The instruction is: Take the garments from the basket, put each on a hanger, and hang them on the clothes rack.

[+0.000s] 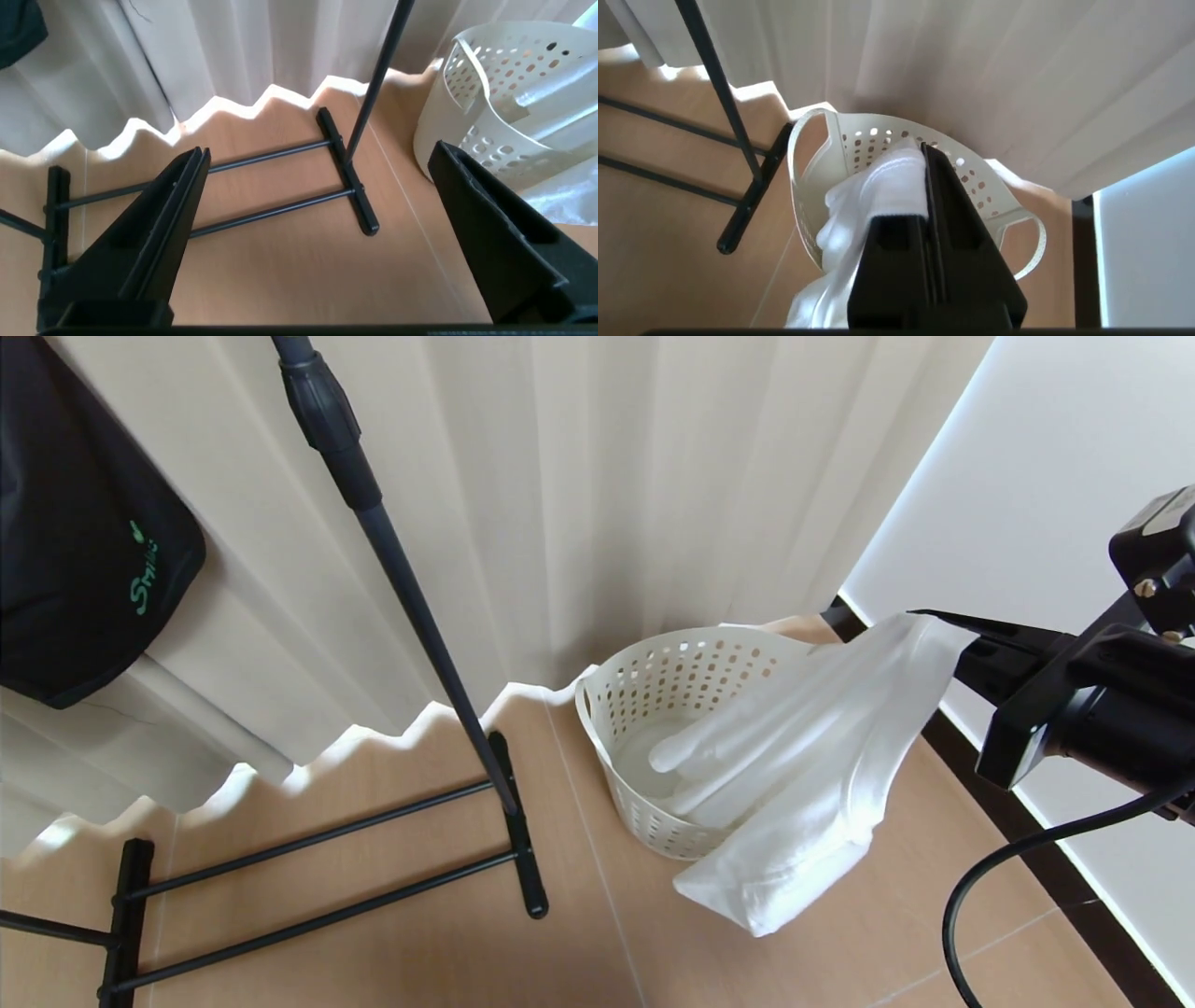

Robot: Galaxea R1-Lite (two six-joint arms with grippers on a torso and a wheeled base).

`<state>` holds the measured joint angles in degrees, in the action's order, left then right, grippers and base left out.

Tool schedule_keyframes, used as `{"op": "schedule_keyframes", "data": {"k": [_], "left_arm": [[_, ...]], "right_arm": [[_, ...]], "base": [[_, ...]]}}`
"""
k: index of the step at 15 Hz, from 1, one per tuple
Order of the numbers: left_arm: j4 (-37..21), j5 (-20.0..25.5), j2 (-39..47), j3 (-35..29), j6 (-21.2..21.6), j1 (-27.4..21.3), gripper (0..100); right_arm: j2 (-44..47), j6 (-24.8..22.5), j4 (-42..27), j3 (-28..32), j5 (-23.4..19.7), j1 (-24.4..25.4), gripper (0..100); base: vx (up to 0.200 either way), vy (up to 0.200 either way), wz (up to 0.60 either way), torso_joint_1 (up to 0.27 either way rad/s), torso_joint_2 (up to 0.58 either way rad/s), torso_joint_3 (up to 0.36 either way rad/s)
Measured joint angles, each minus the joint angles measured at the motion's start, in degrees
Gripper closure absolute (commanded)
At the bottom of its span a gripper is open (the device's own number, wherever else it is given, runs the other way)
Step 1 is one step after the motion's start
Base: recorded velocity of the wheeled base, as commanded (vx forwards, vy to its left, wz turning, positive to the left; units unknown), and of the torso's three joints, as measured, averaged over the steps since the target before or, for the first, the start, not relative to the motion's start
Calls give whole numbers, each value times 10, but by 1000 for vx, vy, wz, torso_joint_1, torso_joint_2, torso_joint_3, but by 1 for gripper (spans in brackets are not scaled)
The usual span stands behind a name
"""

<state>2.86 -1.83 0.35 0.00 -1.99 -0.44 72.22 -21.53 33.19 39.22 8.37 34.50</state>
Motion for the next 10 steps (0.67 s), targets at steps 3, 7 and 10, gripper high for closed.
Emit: {"op": "schedule_keyframes", "data": {"k": [3, 7, 10], "left_arm": [[0, 0, 0, 0, 0, 0, 0], [0, -1, 0, 0, -1, 0, 0], [0, -1, 0, 0, -1, 0, 0]], "right_arm": [[1, 0, -1, 3, 0, -11, 100], [2, 0, -1, 5, 0, -14, 100], [4, 0, -1, 5, 0, -14, 100]], "base": [[0, 0, 0, -12, -139, 43], [0, 0, 0, -7, -383, -184], [0, 0, 0, 25, -439, -191]]}}
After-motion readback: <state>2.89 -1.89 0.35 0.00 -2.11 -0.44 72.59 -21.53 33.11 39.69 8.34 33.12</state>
